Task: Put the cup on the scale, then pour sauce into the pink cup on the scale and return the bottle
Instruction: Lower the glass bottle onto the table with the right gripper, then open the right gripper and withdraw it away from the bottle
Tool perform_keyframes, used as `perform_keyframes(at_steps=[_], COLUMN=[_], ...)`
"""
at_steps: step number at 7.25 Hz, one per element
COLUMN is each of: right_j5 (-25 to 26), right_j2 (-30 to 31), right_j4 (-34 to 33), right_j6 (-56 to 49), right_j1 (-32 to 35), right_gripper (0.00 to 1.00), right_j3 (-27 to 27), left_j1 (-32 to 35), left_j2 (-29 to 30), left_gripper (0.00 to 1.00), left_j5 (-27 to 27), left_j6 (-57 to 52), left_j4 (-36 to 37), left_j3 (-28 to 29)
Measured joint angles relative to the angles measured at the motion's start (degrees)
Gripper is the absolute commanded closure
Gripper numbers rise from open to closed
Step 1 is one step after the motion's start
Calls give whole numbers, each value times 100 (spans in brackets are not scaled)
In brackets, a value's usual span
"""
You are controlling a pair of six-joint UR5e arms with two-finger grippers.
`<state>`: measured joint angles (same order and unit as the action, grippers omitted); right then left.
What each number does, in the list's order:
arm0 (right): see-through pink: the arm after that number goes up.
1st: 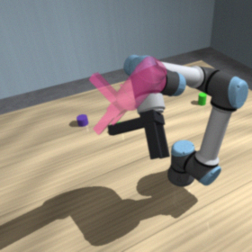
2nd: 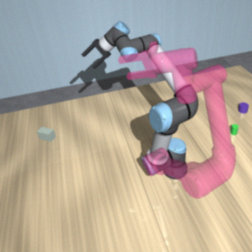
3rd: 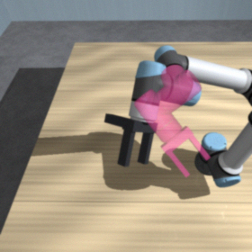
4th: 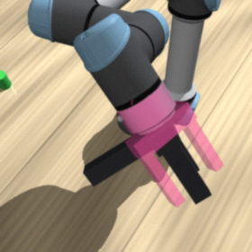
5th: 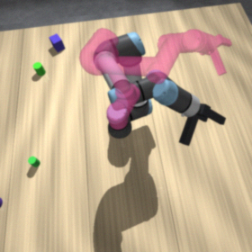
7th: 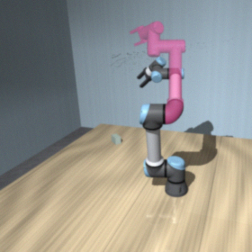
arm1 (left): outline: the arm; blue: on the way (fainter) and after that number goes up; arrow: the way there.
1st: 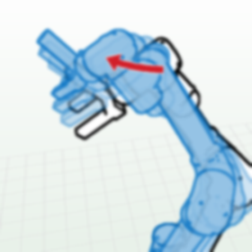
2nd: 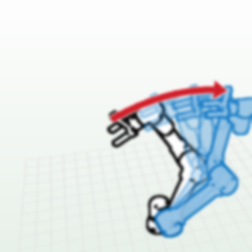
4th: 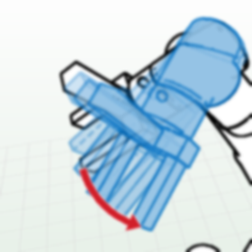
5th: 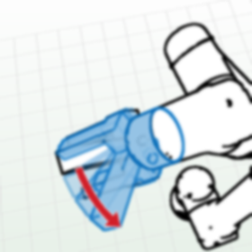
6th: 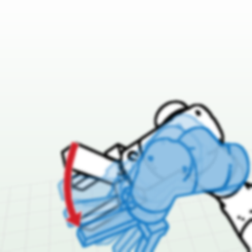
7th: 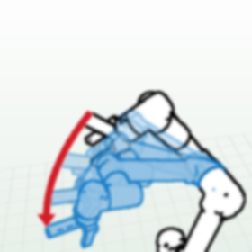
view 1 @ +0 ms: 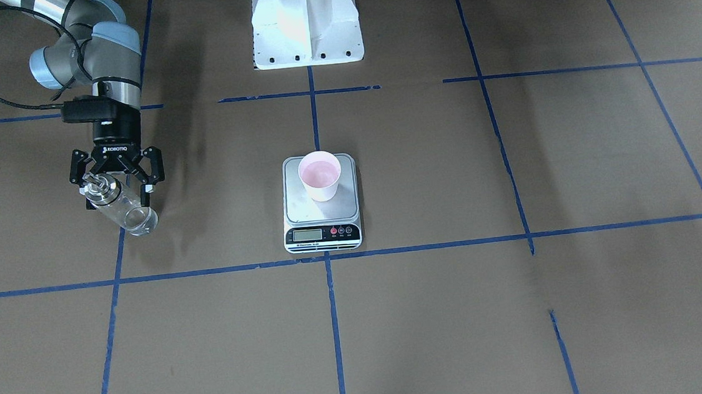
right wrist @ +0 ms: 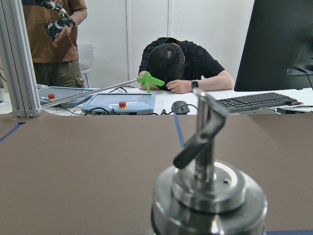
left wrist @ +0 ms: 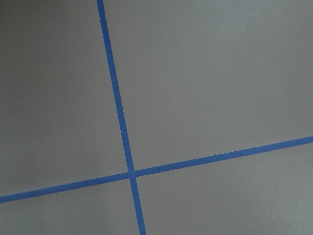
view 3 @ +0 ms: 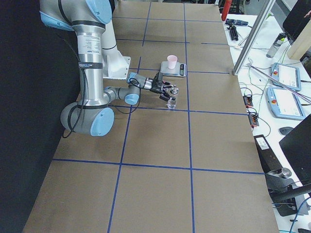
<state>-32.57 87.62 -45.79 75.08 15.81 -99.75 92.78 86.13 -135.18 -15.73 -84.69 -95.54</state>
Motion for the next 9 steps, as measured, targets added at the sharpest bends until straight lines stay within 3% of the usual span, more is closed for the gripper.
perform_keyframes(at_steps=[6, 9], right_j5=[-79, -446], right_j2=[192, 365], right_j4=[-18, -18], right_j6=[-31, -6], right_j1=[-209, -224], right_gripper=[0, 0], right_j3=[-24, -128], left_j1=[5, 1], left_j2=[0, 0], left_gripper=[0, 0], left_j5=[0, 0], left_j6=[0, -2], left_j4=[5, -2], left_j3=[0, -2])
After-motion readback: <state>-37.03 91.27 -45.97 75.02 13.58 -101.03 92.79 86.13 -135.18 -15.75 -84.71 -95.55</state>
